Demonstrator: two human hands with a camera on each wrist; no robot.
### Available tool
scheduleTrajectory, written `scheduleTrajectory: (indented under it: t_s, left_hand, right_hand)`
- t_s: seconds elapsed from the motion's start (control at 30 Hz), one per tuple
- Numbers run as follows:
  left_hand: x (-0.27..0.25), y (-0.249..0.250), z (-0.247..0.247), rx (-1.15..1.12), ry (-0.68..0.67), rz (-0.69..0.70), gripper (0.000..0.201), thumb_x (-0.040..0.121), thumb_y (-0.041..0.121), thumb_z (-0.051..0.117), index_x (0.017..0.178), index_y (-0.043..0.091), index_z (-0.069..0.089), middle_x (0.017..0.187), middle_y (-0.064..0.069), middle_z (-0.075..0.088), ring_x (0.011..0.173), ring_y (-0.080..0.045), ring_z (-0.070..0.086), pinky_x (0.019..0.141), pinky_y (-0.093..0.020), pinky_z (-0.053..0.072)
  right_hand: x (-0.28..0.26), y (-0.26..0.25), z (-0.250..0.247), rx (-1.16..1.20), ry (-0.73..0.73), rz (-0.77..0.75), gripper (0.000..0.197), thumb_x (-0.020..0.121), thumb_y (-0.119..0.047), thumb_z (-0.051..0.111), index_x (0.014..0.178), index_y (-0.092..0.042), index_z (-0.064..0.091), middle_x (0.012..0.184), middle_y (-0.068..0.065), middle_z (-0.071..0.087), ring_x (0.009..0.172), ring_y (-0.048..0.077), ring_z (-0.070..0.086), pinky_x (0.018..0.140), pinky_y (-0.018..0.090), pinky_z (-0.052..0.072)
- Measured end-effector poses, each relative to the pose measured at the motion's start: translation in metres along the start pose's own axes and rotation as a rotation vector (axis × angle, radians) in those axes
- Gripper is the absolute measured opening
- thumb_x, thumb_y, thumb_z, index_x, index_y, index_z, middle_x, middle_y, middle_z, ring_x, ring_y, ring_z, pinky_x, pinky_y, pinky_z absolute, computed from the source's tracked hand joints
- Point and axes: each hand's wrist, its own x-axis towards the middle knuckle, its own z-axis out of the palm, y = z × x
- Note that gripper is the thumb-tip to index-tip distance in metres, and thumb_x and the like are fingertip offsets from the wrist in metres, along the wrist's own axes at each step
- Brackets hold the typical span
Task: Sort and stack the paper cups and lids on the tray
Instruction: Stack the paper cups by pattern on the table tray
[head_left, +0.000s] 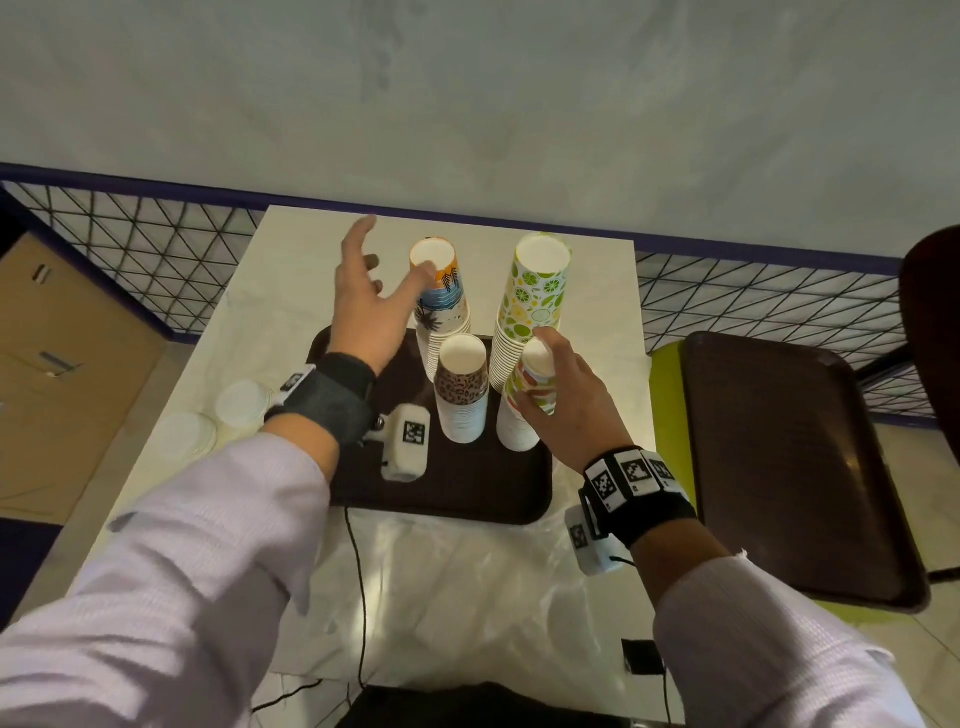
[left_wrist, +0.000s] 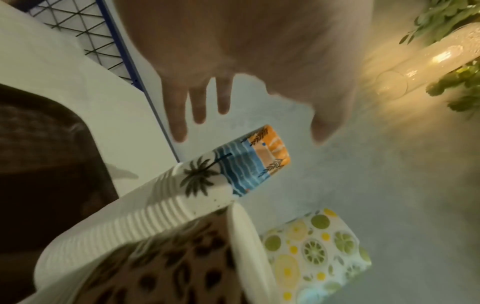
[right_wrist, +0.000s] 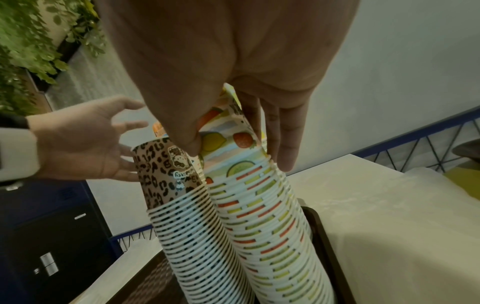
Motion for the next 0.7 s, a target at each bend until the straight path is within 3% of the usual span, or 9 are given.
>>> scheduleTrajectory:
  t_s: [0.07, 0.17, 0.27, 0.43, 0.7]
  left_hand:
    - [0.013, 0.008, 0.002, 0.133, -0.143, 0.023, 0.087, 0.085, 0.043, 0.080, 0.155, 0.050, 0.028, 0.157, 0.005, 0.041, 0.137, -0.014, 0.044, 0.110, -0.036, 0.043]
    - [0.018, 0.008, 0.009, 0.228, -0.240, 0.047, 0.073, 0.085, 0.036, 0.083, 0.148, 0.039, 0.045, 0.138, 0.014, 0.055, 0.125, -0.008, 0.051, 0.111, -0.035, 0.046]
    - [0.017, 0.005, 0.017, 0.238, -0.234, 0.066, 0.062, 0.088, 0.033, 0.081, 0.143, 0.033, 0.052, 0.135, 0.013, 0.059, 0.122, -0.009, 0.052, 0.108, -0.033, 0.048]
    - [0.014, 0.005, 0.026, 0.245, -0.220, 0.062, 0.062, 0.090, 0.032, 0.079, 0.144, 0.032, 0.050, 0.140, 0.011, 0.058, 0.123, -0.010, 0.051, 0.100, -0.027, 0.045]
    - [0.008, 0.007, 0.025, 0.275, -0.121, 0.071, 0.057, 0.091, 0.026, 0.077, 0.143, 0.027, 0.052, 0.135, 0.006, 0.061, 0.118, -0.010, 0.053, 0.098, -0.024, 0.044]
  right_hand:
    - [0.001, 0.000, 0.001, 0.001, 0.003, 0.003, 0.076, 0.089, -0.033, 0.073, 0.147, -0.038, 0.024, 0.131, 0.006, 0.056, 0.113, 0.026, 0.060, 0.093, 0.046, 0.055]
    - [0.001, 0.000, 0.001, 0.007, 0.011, 0.008, 0.076, 0.089, -0.033, 0.073, 0.147, -0.039, 0.024, 0.132, 0.005, 0.056, 0.114, 0.025, 0.060, 0.093, 0.046, 0.055]
    - [-0.001, 0.000, 0.002, 0.013, 0.025, 0.003, 0.075, 0.090, -0.034, 0.072, 0.147, -0.039, 0.024, 0.132, 0.004, 0.056, 0.114, 0.024, 0.060, 0.093, 0.045, 0.055]
    - [-0.002, 0.002, 0.003, 0.013, 0.038, 0.002, 0.076, 0.089, -0.035, 0.072, 0.147, -0.040, 0.023, 0.132, 0.004, 0.056, 0.114, 0.024, 0.060, 0.093, 0.045, 0.055]
    - [0.001, 0.004, 0.007, 0.010, 0.051, -0.022, 0.077, 0.090, -0.032, 0.072, 0.150, -0.036, 0.024, 0.137, 0.006, 0.054, 0.120, 0.023, 0.056, 0.098, 0.040, 0.052]
